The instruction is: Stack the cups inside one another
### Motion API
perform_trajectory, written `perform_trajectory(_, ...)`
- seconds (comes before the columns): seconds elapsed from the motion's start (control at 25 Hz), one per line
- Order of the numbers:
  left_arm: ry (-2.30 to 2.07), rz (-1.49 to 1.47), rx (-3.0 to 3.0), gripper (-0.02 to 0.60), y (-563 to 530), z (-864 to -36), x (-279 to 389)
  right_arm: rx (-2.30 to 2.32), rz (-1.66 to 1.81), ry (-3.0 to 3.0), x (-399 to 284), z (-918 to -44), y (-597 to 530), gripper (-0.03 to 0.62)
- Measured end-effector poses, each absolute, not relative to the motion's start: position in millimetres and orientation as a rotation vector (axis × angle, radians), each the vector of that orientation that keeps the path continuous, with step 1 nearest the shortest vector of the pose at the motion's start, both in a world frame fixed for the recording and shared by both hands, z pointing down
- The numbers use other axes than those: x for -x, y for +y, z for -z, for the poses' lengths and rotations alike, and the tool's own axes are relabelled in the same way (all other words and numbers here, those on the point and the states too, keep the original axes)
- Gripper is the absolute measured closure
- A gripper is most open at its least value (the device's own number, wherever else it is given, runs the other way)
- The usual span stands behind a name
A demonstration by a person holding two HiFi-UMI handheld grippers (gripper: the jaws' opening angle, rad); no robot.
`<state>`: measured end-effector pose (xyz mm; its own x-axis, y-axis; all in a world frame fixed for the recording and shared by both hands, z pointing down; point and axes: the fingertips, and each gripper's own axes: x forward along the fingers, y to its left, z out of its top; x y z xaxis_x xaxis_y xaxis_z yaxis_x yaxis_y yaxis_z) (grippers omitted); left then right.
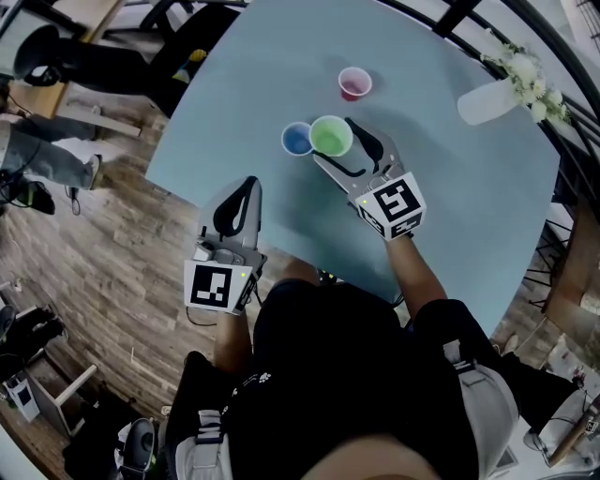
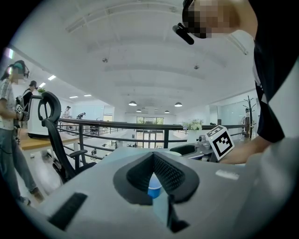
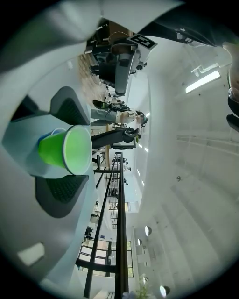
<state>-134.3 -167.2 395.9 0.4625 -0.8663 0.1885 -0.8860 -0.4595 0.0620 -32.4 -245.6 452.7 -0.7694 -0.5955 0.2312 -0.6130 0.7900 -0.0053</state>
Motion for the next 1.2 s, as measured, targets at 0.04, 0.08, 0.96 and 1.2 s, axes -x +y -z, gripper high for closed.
perform_trajectory(0.04, -1.544, -0.196, -2.551, 0.589, -167.7, -396.5, 135.8, -0.936, -0.119, -2.765, 36.0, -453.5, -246.5, 0.261)
perform_trajectory(0.08, -1.547, -0.196, -2.548, 0.589, -168.2, -397.0, 137.1, -0.926, -0.120, -2.768, 39.3, -454.3, -247.2, 0.261)
perform_trajectory(0.96, -1.598, -0.226, -2.508, 0.589, -179.0, -401.2, 163.5, -0.825, -0.194, -2.752, 75.9, -489.7, -260.0, 0.261)
perform_trajectory(1.2, -1.594, -0.229, -2.505, 0.589, -181.8, -404.5, 164.4, -0.807, -0.217, -2.711, 78.2, -509.5, -263.2, 0.261)
